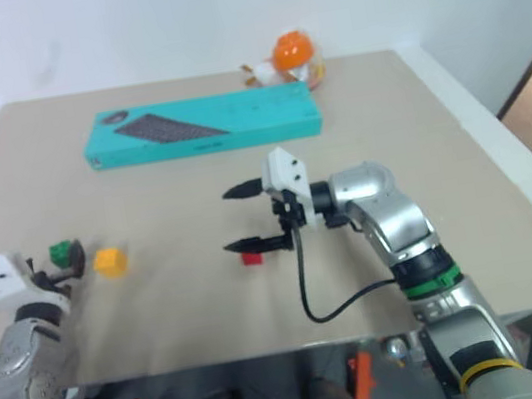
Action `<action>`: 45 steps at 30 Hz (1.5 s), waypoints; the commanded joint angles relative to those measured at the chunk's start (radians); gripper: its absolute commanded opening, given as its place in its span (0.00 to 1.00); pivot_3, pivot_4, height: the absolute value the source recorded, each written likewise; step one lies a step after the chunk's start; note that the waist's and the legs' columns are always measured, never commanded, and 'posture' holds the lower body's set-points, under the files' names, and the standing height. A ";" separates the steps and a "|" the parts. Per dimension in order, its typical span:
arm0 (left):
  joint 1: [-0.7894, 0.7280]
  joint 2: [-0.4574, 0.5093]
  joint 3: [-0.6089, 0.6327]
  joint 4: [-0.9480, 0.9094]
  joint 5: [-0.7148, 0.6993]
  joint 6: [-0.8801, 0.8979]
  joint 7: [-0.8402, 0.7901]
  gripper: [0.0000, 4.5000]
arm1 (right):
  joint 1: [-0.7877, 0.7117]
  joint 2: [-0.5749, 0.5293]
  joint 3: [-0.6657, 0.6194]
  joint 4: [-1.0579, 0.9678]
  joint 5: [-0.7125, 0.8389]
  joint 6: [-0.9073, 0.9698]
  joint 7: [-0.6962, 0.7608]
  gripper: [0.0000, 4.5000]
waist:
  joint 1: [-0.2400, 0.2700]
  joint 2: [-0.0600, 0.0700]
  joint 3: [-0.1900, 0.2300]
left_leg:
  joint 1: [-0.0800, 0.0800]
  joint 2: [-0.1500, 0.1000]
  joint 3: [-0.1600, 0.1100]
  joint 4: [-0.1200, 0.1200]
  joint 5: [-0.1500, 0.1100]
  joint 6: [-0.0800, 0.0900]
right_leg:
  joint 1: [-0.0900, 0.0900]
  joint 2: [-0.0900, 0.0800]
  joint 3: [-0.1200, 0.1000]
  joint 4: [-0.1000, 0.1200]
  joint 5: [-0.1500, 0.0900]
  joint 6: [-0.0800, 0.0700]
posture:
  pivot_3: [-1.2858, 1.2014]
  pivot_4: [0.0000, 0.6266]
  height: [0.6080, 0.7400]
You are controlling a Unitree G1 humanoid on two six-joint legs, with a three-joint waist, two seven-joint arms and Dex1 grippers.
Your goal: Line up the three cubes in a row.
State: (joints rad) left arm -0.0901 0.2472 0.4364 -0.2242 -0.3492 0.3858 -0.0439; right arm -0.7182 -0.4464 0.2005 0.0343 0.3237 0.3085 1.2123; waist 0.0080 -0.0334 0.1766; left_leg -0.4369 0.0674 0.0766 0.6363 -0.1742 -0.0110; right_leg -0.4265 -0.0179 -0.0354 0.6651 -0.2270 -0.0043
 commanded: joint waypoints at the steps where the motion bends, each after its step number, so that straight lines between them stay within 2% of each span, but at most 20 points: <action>1: -0.017 0.017 0.006 0.007 0.011 0.011 0.018 1.00 | -0.005 -0.004 -0.023 -0.045 0.030 0.012 -0.008 1.00 | 0.000 0.000 0.000 | 0.000 0.000 0.000 0.000 0.000 0.000 | 0.000 0.000 0.000 0.000 0.000 0.000 | 0.52 0.24 1.00; 12: -0.058 0.037 0.011 0.091 0.023 0.009 0.022 1.00 | 0.004 -0.006 -0.013 -0.037 -0.001 -0.044 -0.011 1.00 | 0.000 0.000 0.000 | 0.000 0.000 0.000 0.000 0.000 0.000 | 0.000 0.000 0.000 0.000 0.000 0.000 | 0.52 0.24 1.00; 15: -0.072 0.049 0.014 0.120 0.031 -0.004 0.021 0.82 | 0.007 -0.009 -0.012 -0.035 -0.008 -0.057 -0.012 1.00 | 0.000 0.000 0.000 | 0.000 0.000 0.000 0.000 0.000 0.000 | 0.000 0.000 0.000 0.000 0.000 0.000 | 0.52 0.24 1.00; 22: -0.088 0.078 0.007 0.169 0.056 -0.027 0.012 0.29 | 0.013 -0.015 -0.009 -0.036 -0.014 -0.071 -0.016 1.00 | 0.000 0.000 0.000 | 0.000 0.000 0.000 0.000 0.000 0.000 | 0.000 -0.001 0.000 0.000 0.000 0.000 | 0.52 0.24 1.00; 30: -0.070 0.142 0.048 0.195 0.060 -0.055 -0.013 0.29 | 0.016 -0.021 -0.009 -0.038 -0.015 -0.074 -0.014 1.00 | 0.000 0.000 0.000 | 0.000 0.001 0.000 0.000 0.000 0.000 | -0.001 -0.001 0.000 0.000 0.000 -0.001 | 0.52 0.24 1.00; 33: -0.051 0.220 0.081 0.201 0.032 -0.095 -0.112 0.29 | 0.015 -0.022 -0.013 -0.040 -0.014 -0.074 -0.014 1.00 | -0.001 0.000 0.000 | 0.000 0.001 0.000 0.000 0.000 0.000 | -0.002 -0.002 0.000 0.000 0.000 -0.001 | 0.52 0.24 1.00; 36: -0.098 0.342 0.092 0.209 -0.041 -0.150 -0.319 0.29 | 0.012 -0.025 -0.021 -0.044 -0.010 -0.074 -0.016 1.00 | 0.000 -0.001 0.000 | -0.001 0.002 0.001 -0.001 0.000 0.000 | -0.004 -0.003 -0.001 0.000 0.001 -0.003 | 0.52 0.24 1.00; 39: -0.147 0.425 0.024 0.139 -0.164 -0.117 -0.561 0.29 | 0.011 -0.032 -0.030 -0.055 0.000 -0.064 -0.017 1.00 | 0.003 -0.001 0.001 | -0.004 0.003 0.001 -0.001 0.001 -0.002 | -0.006 -0.003 -0.004 0.000 0.001 -0.005 | 0.52 0.24 1.00; 42: -0.173 0.465 -0.053 0.059 -0.251 -0.043 -0.703 0.29 | 0.015 -0.044 -0.035 -0.061 0.001 -0.063 -0.014 1.00 | 0.002 -0.001 0.001 | -0.004 0.003 0.002 -0.001 0.001 -0.002 | -0.006 -0.005 -0.003 0.000 0.000 -0.005 | 0.52 0.24 1.00; 45: -0.185 0.502 -0.148 0.033 -0.275 -0.020 -0.853 0.29 | 0.022 -0.059 -0.041 -0.067 0.001 -0.062 -0.022 1.00 | -0.003 -0.001 0.001 | -0.003 0.000 0.006 -0.001 0.000 0.000 | -0.007 -0.007 0.002 0.000 0.002 0.000 | 0.52 0.24 1.00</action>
State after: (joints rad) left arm -0.2665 0.7222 0.3252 -0.1614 -0.5970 0.3530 -0.8076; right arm -0.6965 -0.4905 0.1955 0.0106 0.3090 0.2523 1.1951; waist 0.0047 -0.0345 0.1772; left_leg -0.4398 0.0676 0.0847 0.6350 -0.1744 -0.0105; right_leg -0.4341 -0.0244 -0.0326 0.6648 -0.2250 -0.0035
